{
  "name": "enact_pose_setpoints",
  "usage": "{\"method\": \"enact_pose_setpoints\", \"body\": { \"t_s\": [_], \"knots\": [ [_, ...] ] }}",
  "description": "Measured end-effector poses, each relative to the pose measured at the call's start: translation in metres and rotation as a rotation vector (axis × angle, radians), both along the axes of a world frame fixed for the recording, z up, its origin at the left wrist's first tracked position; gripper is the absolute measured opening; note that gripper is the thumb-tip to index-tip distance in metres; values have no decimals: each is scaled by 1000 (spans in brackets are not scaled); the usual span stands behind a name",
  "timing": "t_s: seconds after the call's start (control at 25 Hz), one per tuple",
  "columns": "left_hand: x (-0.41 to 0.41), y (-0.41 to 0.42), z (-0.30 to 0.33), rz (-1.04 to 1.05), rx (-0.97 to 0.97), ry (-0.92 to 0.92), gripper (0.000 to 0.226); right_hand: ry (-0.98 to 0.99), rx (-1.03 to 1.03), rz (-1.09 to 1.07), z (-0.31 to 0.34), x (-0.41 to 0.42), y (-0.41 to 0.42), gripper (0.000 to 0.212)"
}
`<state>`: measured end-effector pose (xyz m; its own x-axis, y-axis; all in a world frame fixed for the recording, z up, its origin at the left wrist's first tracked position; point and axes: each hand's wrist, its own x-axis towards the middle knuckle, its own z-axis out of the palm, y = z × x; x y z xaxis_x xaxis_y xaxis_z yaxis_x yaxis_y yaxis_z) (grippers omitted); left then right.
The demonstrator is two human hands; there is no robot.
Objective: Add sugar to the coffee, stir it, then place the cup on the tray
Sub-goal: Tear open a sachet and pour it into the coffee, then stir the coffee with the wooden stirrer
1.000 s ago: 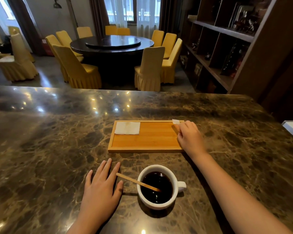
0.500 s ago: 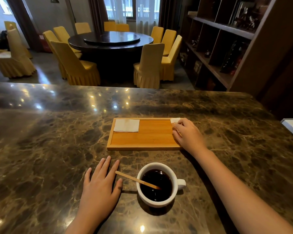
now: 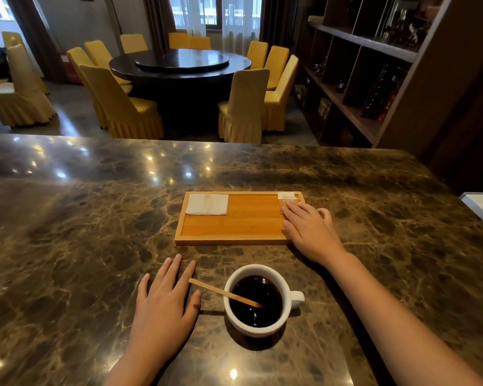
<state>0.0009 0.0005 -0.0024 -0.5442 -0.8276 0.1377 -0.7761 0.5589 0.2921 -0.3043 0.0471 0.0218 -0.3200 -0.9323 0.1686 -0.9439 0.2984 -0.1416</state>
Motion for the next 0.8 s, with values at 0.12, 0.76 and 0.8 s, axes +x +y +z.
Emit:
{"method": "enact_pose_setpoints", "body": {
  "t_s": [0.12,0.76,0.8],
  "knots": [
    [0,0,0,-3,-8,5,67,-21,18,-6,3,2,-1,48],
    [2,0,-5,-57,-33,-15,66,-167,46,497,100,161,46,43],
    [3,0,-6,-62,-35,-21,64,-131,46,503,97,166,43,40]
  ]
}}
